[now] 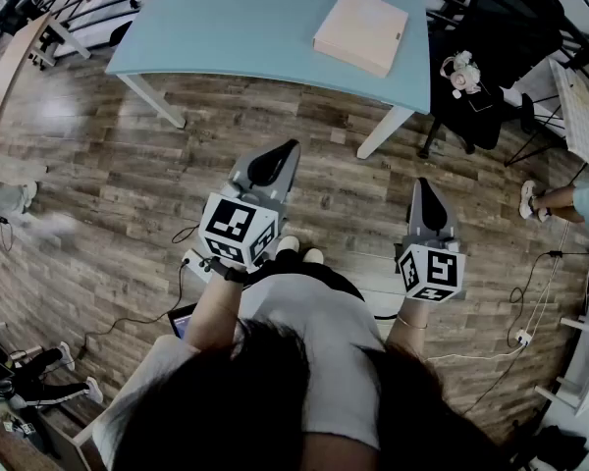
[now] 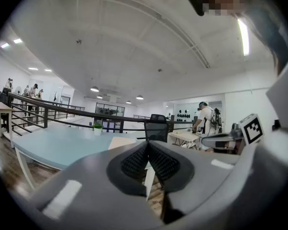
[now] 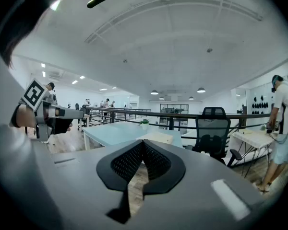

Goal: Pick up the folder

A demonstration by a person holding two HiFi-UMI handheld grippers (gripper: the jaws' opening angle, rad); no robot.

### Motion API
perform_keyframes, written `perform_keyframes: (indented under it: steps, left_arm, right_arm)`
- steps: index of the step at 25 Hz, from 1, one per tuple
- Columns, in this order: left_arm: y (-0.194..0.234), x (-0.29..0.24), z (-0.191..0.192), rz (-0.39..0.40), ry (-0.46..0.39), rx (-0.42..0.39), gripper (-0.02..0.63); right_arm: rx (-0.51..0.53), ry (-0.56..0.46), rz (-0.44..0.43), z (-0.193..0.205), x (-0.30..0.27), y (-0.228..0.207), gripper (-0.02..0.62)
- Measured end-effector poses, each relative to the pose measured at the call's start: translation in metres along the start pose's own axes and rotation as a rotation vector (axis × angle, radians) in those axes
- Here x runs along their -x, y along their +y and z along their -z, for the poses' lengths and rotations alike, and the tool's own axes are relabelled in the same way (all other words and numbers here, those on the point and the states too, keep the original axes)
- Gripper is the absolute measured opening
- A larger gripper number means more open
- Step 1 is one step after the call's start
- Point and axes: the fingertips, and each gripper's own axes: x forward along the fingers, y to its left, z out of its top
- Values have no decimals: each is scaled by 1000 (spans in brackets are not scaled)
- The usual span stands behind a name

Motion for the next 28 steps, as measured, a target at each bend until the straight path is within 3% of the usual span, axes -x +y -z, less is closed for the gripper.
perform_keyframes:
  steps: [13,15,28]
  left_arm:
    - [-22,-2,3,-50,-27,20,61]
    - [-20,-7,5,-55,-24,24,63]
    - [41,-91,8,-7,18,53,67]
  right_arm:
    - [-67,-52,-57,-1,15,-27,10]
    - [-75,-51,-74,-2,9,-29,42]
    - [-108,-18,-83,-5,-86,-46,103]
